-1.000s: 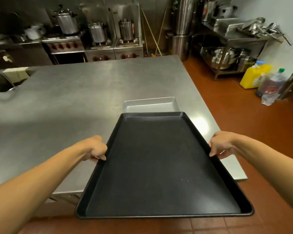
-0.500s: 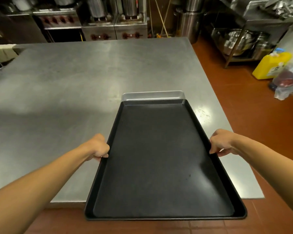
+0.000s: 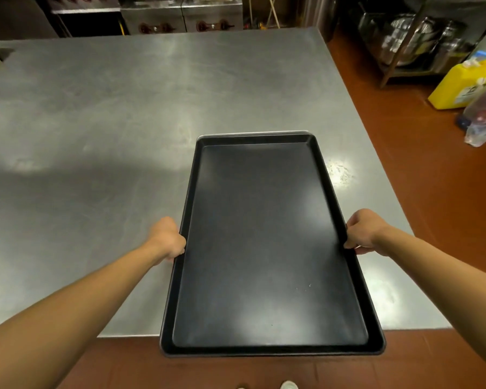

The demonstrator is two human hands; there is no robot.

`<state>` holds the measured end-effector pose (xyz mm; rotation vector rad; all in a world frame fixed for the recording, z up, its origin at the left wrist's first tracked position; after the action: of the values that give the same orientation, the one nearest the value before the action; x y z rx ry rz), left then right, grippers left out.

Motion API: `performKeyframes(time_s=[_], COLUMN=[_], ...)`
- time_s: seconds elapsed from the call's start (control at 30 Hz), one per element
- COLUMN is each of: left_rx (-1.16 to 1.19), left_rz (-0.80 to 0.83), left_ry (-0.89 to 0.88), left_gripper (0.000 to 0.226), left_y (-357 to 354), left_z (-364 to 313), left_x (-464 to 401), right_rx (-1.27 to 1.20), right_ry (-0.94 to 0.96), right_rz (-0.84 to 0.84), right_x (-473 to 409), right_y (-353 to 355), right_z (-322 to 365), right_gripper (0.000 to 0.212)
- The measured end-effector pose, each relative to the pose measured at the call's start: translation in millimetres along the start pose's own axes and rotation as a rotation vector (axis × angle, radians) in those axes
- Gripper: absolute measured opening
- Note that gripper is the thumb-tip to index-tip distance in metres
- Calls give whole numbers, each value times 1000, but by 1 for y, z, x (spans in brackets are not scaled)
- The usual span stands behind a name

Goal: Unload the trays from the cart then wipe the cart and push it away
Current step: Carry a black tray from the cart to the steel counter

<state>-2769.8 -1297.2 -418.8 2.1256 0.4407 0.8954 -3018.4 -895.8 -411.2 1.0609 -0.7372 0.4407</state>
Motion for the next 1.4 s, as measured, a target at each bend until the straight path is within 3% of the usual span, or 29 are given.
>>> performKeyframes(time_s=[0.13, 0.57, 0.73, 0.93, 1.0, 1.07, 1.4], left_rx=[-21, -62, -58, -60, -58, -58, -84], left_rz=[-29, -100, -138, -151, -157, -157, -115], left_ry=[-5, 50, 54, 56, 65, 68, 83], left_gripper=[31, 24, 19, 13, 14, 14, 13], left_y=[-2, -5, -5, -12, -14, -14, -18], left_z=[-2, -7, -2, 0, 1, 1, -3], left_x=[-6, -14, -20, -24, -24, -25, -26], right_rx=[-4, 14, 14, 25, 56, 80, 244], right_ry=[2, 34, 40, 59, 66, 58, 25], right_rz=[-45, -190, -256, -333, -358, -357, -268], right_x=[-11, -24, -23, -19, -15, -16, -17], right_y=[-2, -2, -3, -2, -4, -5, -6], right_z=[1, 6, 9, 11, 13, 14, 27], right_gripper=[7, 6, 28, 13, 16, 24, 23])
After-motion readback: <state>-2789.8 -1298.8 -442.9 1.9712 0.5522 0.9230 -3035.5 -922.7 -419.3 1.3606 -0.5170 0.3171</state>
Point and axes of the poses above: each hand's wrist, its own x-axis away from the middle knuckle, its own y-axis out of the back of the hand, z = x × y, the point moved 8 cm from there along -x, towards the middle knuckle, and after that the axes turned 12 degrees about -y, right-handed, at the moved point
